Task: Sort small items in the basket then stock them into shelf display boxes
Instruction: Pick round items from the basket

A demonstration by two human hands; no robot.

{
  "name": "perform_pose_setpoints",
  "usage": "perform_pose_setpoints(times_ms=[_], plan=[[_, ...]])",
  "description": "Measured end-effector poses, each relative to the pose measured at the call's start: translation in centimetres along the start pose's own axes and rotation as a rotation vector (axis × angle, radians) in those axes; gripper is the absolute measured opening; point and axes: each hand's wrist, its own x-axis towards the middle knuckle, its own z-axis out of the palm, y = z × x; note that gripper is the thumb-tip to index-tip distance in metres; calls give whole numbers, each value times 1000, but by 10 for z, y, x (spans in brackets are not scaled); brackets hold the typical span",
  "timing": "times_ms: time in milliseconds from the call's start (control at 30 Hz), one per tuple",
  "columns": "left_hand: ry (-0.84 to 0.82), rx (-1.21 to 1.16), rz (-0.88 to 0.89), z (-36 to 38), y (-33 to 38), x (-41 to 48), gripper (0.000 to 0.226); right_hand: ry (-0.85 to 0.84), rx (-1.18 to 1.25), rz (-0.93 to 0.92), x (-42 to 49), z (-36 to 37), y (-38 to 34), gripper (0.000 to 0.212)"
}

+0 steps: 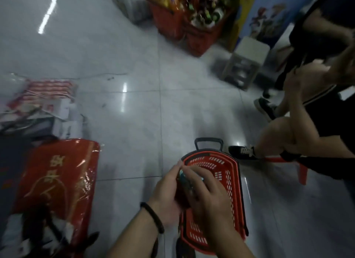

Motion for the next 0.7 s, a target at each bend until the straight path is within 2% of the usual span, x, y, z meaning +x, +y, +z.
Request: perform_pose_setpoints(times_ms=[200, 300, 400, 567, 700], plan=[[52, -116, 292, -8, 9, -161, 61, 51, -70, -257, -10, -70, -123, 48], [94, -189, 389, -28, -2, -218, 55, -88, -88, -353, -30, -92, -174, 57], [135, -252, 464, -58, -12, -265, 47, -239, 3, -443, -46, -105, -220, 64], [228, -313, 586, -125, -26, -336, 42, -256, 220, -445, -63, -101, -293, 40], [313, -302, 724, -186, -40, -394, 29, -354, 318, -446, -79, -83, -370, 16]])
